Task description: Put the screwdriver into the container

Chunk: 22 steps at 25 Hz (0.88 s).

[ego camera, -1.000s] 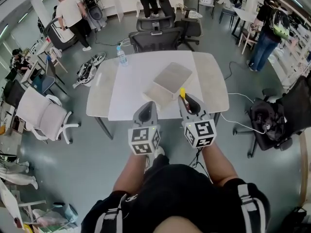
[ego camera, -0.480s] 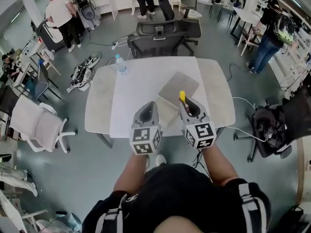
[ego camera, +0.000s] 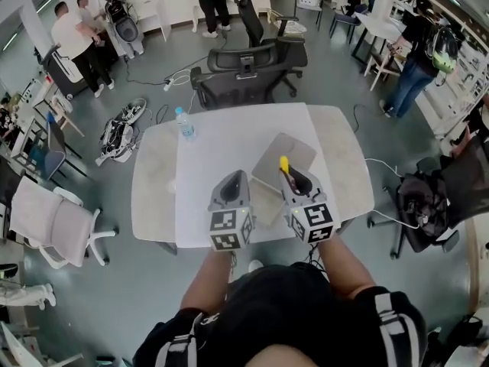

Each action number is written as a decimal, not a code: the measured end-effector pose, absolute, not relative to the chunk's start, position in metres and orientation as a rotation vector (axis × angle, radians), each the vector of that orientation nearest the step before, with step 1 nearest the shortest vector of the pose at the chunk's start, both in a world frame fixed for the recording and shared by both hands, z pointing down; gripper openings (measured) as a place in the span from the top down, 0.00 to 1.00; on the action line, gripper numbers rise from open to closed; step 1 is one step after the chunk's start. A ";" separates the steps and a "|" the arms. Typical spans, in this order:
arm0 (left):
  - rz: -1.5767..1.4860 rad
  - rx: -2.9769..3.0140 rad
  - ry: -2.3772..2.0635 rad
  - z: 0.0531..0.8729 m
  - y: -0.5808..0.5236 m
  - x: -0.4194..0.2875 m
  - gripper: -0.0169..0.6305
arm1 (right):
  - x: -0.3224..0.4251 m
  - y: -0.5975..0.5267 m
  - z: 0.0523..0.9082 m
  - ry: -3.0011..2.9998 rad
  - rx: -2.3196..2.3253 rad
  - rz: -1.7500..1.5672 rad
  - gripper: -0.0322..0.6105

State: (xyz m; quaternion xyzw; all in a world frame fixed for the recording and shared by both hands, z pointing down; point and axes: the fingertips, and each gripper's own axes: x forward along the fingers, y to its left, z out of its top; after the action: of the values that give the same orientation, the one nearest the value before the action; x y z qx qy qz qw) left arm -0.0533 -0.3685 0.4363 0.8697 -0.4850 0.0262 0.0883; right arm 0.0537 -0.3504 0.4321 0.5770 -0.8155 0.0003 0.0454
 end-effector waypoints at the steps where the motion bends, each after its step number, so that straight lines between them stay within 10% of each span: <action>1: 0.085 2.591 -1.434 0.438 -0.372 -0.051 0.97 | 0.055 -0.354 0.435 -2.486 1.762 0.006 0.84; 22: 0.170 2.559 -1.476 0.456 -0.413 -0.040 0.97 | 0.049 -0.401 0.527 -2.447 1.568 0.218 0.84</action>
State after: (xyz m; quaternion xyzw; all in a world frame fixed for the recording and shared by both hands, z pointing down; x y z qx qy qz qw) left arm -0.0404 -0.4128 0.4561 0.8612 -0.4967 0.0573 0.0912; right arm 0.0486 -0.4014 0.5273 0.5346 -0.8342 0.0744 0.1134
